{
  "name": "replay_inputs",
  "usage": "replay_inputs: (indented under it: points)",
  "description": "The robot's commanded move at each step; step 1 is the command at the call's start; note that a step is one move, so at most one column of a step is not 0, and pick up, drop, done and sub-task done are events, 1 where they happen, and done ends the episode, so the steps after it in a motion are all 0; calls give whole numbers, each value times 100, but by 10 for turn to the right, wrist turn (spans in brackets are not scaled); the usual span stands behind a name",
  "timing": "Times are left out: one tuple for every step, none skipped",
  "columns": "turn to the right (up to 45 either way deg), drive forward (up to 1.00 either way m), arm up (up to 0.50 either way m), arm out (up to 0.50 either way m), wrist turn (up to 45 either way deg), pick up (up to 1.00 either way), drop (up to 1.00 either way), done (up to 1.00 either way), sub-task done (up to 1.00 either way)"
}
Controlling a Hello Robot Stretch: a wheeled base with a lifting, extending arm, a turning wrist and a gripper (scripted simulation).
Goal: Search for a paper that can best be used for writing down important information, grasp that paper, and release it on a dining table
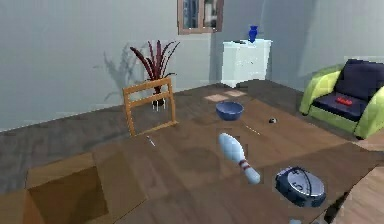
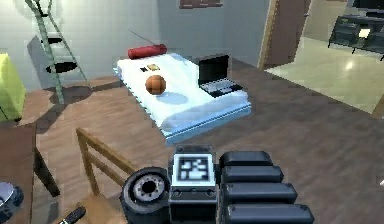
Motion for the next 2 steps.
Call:
replay_inputs:
  points:
    - [210,0,0,0,0,0,0,0,0]
    - [-450,0,0,0,0,0,0,0,0]
